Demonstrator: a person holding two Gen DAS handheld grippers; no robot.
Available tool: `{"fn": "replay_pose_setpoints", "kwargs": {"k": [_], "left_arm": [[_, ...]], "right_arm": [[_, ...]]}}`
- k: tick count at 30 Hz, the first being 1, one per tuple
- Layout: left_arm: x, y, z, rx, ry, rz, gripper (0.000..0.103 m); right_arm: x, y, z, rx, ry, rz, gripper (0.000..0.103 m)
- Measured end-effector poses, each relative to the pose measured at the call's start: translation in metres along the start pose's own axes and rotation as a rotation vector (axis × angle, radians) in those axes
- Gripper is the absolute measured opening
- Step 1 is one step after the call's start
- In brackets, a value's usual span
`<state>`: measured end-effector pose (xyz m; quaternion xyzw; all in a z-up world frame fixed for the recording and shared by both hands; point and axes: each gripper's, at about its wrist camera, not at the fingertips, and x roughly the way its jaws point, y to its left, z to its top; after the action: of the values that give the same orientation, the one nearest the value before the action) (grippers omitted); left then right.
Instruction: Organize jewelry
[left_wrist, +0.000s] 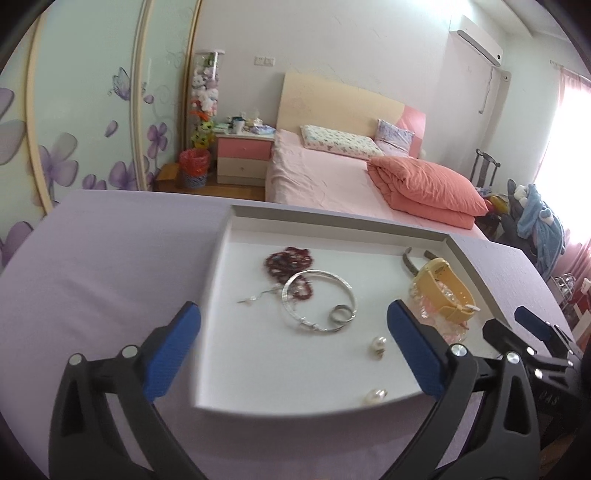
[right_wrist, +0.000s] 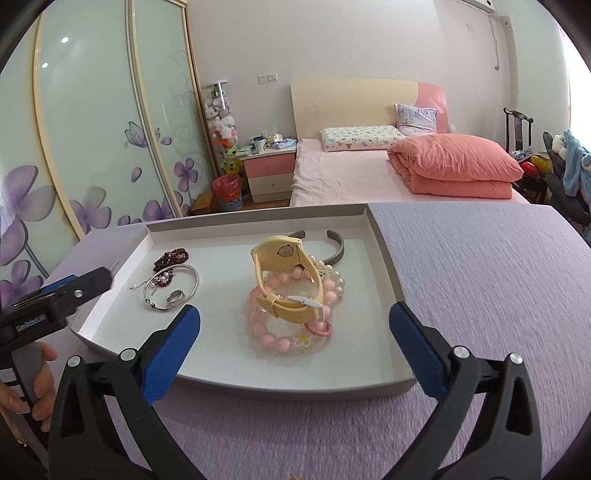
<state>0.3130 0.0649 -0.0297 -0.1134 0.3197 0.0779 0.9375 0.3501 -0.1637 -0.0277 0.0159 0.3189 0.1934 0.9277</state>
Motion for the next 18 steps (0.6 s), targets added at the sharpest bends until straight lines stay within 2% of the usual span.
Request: {"fn": "replay_pose_setpoints", "kwargs": {"k": [6, 12, 18], "left_arm": [[-0.029, 0.01, -0.014, 0.009, -0.023, 0.012, 0.101], [-0.059, 0.01, -0.029, 0.015, -0.041, -0.014, 0.101], [-0.092, 0.003, -0.04, 0.055, -0.127, -0.016, 0.101]], "right_arm": [[-0.012, 0.006, -0.009, 0.013, 0.01, 0.002, 0.102], [-0.028, 0.015, -0.019, 0.016, 0.02, 0.006, 0.102], [-0.051, 0.027, -0.024, -0.007, -0.025, 0.004, 0.102]]}}
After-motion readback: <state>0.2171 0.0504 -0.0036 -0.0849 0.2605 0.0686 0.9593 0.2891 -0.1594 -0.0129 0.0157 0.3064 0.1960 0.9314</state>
